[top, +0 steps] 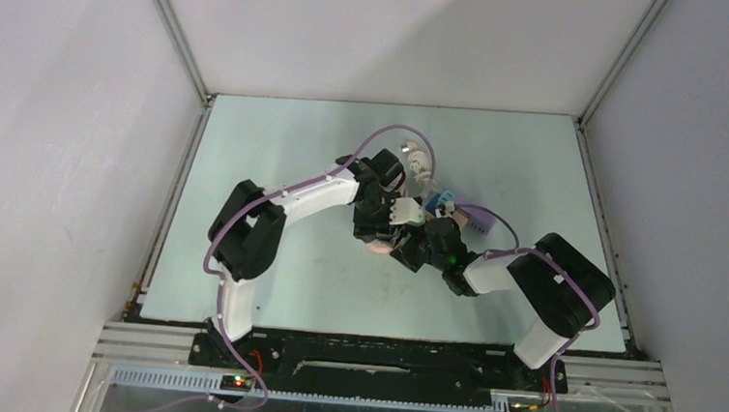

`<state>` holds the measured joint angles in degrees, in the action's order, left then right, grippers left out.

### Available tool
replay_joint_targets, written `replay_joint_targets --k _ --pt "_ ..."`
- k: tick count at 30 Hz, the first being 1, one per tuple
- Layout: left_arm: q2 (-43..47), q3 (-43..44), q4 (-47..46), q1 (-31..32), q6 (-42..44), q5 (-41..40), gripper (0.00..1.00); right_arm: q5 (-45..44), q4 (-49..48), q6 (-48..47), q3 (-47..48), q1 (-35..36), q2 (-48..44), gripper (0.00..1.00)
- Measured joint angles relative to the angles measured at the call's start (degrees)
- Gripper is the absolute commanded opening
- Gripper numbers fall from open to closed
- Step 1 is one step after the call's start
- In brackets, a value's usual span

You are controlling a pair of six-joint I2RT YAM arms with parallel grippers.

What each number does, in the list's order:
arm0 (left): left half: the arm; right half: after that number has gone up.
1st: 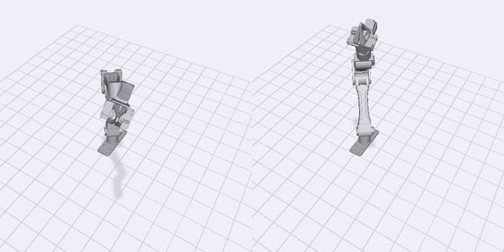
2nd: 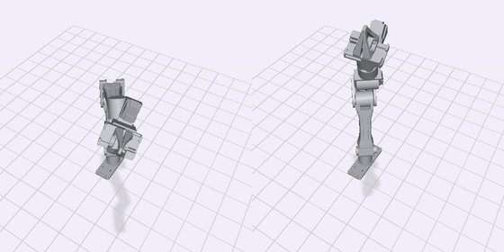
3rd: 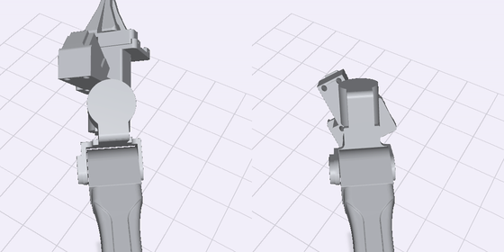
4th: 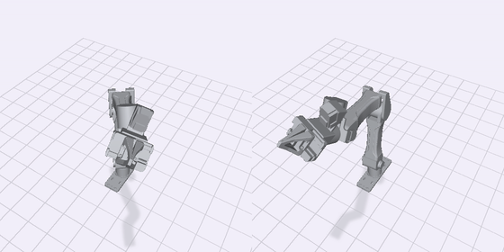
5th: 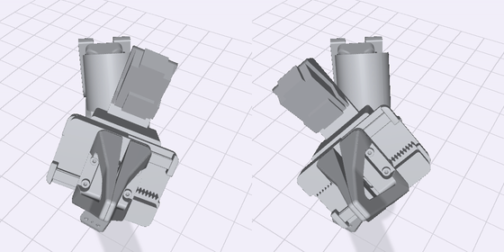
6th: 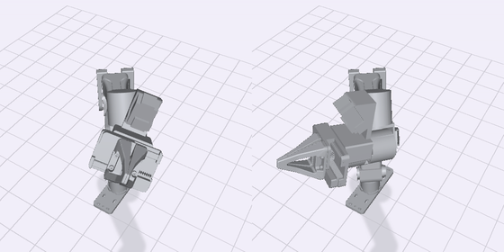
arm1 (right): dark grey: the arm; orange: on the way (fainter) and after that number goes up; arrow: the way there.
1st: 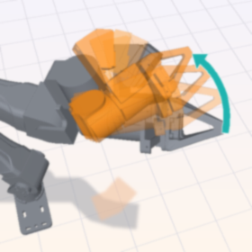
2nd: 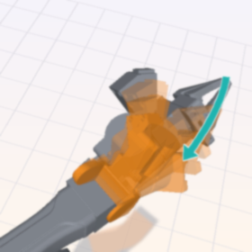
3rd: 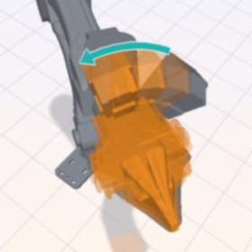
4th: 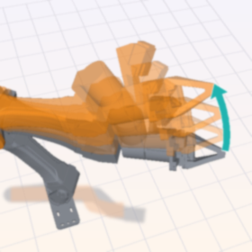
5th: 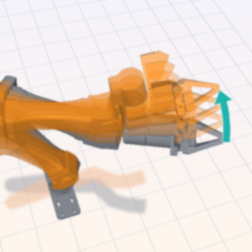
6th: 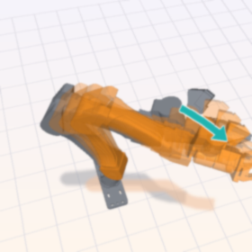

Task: Insert the plug
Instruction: Insert the plug into the socket.

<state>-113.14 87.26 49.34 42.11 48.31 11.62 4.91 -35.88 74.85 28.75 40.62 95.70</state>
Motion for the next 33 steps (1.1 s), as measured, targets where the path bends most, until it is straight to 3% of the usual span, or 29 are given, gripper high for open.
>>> replay_joint_targets --k 17,20,25,33 --pt "0.8 -1.4 -3.3 -1.9 0.8 -0.7 0.0 -3.7 -6.7 5.7 1.1 1.3 6.2 0.43" --pt "0.8 -1.3 -3.5 -2.1 0.3 -0.6 0.0 -4.2 -5.6 5.4 1.4 1.3 6.7 0.48" --pt "0.1 -0.4 -2.8 -2.9 0.0 1.4 0.0 -3.7 -3.5 1.4 1.6 1.2 4.3 0.64" --pt "-2.7 3.3 0.9 -3.5 -0.3 5.5 0.0 -3.5 20.7 -6.7 0.9 -2.1 -15.6 0.8"
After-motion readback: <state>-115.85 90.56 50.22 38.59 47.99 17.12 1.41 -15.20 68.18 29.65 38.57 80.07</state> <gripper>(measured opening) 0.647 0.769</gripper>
